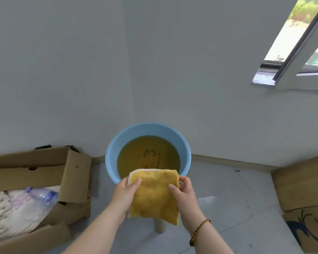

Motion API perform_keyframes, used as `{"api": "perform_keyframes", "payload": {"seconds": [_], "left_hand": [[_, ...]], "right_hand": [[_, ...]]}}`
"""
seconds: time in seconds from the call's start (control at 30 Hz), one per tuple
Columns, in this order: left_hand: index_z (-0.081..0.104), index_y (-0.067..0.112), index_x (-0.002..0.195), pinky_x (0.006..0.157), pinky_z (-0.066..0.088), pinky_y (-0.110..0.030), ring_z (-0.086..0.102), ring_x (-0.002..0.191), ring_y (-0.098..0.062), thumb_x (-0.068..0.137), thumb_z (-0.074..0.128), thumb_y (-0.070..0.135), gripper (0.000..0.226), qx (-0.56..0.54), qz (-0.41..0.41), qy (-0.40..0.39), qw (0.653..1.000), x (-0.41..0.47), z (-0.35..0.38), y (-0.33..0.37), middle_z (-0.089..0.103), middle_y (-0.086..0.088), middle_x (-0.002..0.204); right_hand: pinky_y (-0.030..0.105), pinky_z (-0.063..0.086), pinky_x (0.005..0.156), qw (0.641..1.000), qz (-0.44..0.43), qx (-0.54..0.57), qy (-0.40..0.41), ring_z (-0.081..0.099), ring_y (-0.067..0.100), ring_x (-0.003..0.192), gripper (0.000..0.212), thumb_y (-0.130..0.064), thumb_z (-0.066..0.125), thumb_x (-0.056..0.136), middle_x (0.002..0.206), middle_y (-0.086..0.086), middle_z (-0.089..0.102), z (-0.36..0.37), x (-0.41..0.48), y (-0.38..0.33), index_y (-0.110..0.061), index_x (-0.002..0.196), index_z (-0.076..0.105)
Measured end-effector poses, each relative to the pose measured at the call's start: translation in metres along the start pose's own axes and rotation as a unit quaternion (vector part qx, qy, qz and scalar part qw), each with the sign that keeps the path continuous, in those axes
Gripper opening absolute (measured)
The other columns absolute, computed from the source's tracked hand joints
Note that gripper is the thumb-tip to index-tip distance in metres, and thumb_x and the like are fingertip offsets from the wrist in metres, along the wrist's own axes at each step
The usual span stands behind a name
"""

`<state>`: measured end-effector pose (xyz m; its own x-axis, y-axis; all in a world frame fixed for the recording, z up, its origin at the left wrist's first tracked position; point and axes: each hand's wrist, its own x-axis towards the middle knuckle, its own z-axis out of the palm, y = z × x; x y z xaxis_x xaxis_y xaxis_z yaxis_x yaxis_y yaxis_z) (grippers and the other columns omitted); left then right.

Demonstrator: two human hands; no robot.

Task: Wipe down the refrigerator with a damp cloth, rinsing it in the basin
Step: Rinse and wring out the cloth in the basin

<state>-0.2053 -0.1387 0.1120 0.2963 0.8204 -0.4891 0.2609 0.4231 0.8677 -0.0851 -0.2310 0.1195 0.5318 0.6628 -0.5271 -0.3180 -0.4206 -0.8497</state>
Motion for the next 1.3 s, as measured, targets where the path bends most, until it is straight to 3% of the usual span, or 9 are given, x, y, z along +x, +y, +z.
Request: {"api": "perform_keyframes", "payload": {"seconds": [0.1, 0.3, 0.47, 0.6, 0.8, 0.93, 1.03, 1.17, 1.3], "left_hand": [[0.053, 0.012, 0.120, 0.086, 0.045, -0.036, 0.053, 0.100, -0.024, 0.091, 0.051, 0.027, 0.032, 0.057, -0.001, 0.015, 0.998, 0.046, 0.009, 0.009, 0.056, -0.005, 0.105], [0.055, 0.010, 0.112, 0.080, 0.042, -0.031, 0.050, 0.091, -0.020, 0.093, 0.046, 0.030, 0.030, 0.122, -0.029, 0.049, 0.991, 0.138, 0.026, 0.010, 0.057, -0.006, 0.102], [0.049, 0.007, 0.124, 0.093, 0.042, -0.038, 0.049, 0.111, -0.029, 0.093, 0.043, 0.036, 0.044, 0.158, -0.087, 0.071, 0.981, 0.204, 0.032, 0.003, 0.054, -0.011, 0.113], [0.046, 0.007, 0.128, 0.092, 0.042, -0.036, 0.047, 0.116, -0.029, 0.093, 0.043, 0.038, 0.047, 0.196, -0.137, 0.051, 0.970, 0.253, 0.033, -0.012, 0.051, -0.012, 0.126], [0.045, 0.009, 0.128, 0.090, 0.044, -0.034, 0.050, 0.114, -0.027, 0.092, 0.043, 0.038, 0.046, 0.223, -0.155, 0.012, 0.962, 0.310, 0.033, -0.041, 0.053, -0.010, 0.123], [0.053, 0.011, 0.109, 0.074, 0.041, -0.028, 0.050, 0.084, -0.014, 0.092, 0.046, 0.035, 0.030, 0.250, -0.138, -0.002, 0.958, 0.332, 0.030, -0.059, 0.053, 0.002, 0.088], [0.049, 0.015, 0.086, 0.071, 0.040, -0.025, 0.048, 0.075, -0.009, 0.091, 0.047, 0.036, 0.022, 0.302, -0.140, -0.020, 0.943, 0.341, 0.025, -0.069, 0.052, 0.001, 0.087], [0.056, 0.008, 0.107, 0.082, 0.044, -0.033, 0.053, 0.088, -0.021, 0.092, 0.048, 0.034, 0.031, 0.246, -0.174, -0.028, 0.953, 0.346, 0.025, -0.072, 0.060, -0.006, 0.099], [0.045, 0.013, 0.129, 0.098, 0.042, -0.045, 0.051, 0.112, -0.031, 0.091, 0.046, 0.040, 0.046, 0.110, -0.225, -0.017, 0.968, 0.337, 0.032, -0.055, 0.054, -0.011, 0.124]], "right_hand": [[0.030, 0.044, 0.081, 1.000, 0.014, 0.001, 0.007, 0.052, 0.012, 0.088, 0.015, -0.010, 0.048, 0.093, 0.096, 0.000, 0.056, 0.006, 0.042, -0.006, -0.024, 0.090, 0.045], [0.030, 0.041, 0.083, 0.998, 0.047, -0.032, 0.019, 0.049, 0.007, 0.085, 0.018, -0.010, 0.048, 0.093, 0.092, -0.005, 0.054, 0.020, 0.143, -0.012, -0.026, 0.087, 0.045], [0.028, 0.039, 0.080, 0.996, 0.070, -0.044, 0.020, 0.048, 0.006, 0.084, 0.012, -0.015, 0.049, 0.094, 0.092, -0.009, 0.051, 0.041, 0.218, -0.005, -0.025, 0.089, 0.046], [0.027, 0.039, 0.079, 0.991, 0.101, -0.058, 0.064, 0.045, 0.007, 0.080, 0.009, -0.019, 0.052, 0.092, 0.087, -0.007, 0.048, 0.058, 0.264, 0.015, -0.020, 0.097, 0.044], [0.026, 0.041, 0.078, 0.984, 0.121, -0.079, 0.104, 0.047, 0.012, 0.088, 0.013, -0.016, 0.053, 0.092, 0.093, -0.003, 0.049, 0.078, 0.306, 0.039, -0.018, 0.102, 0.044], [0.024, 0.042, 0.075, 0.972, 0.115, -0.166, 0.122, 0.048, 0.011, 0.085, 0.014, -0.013, 0.052, 0.092, 0.098, -0.002, 0.052, 0.080, 0.324, 0.060, -0.017, 0.105, 0.047], [0.028, 0.044, 0.085, 0.959, 0.135, -0.224, 0.105, 0.049, 0.013, 0.092, 0.023, -0.016, 0.053, 0.091, 0.099, -0.003, 0.051, 0.080, 0.329, 0.071, -0.013, 0.113, 0.048], [0.034, 0.042, 0.094, 0.955, 0.190, -0.205, 0.096, 0.052, 0.025, 0.108, 0.032, -0.011, 0.048, 0.093, 0.116, 0.010, 0.056, 0.083, 0.334, 0.073, -0.007, 0.124, 0.047], [0.029, 0.042, 0.077, 0.973, 0.189, -0.064, 0.112, 0.051, 0.018, 0.087, 0.020, -0.014, 0.045, 0.094, 0.097, 0.004, 0.055, 0.092, 0.327, 0.059, -0.013, 0.112, 0.054]]}}
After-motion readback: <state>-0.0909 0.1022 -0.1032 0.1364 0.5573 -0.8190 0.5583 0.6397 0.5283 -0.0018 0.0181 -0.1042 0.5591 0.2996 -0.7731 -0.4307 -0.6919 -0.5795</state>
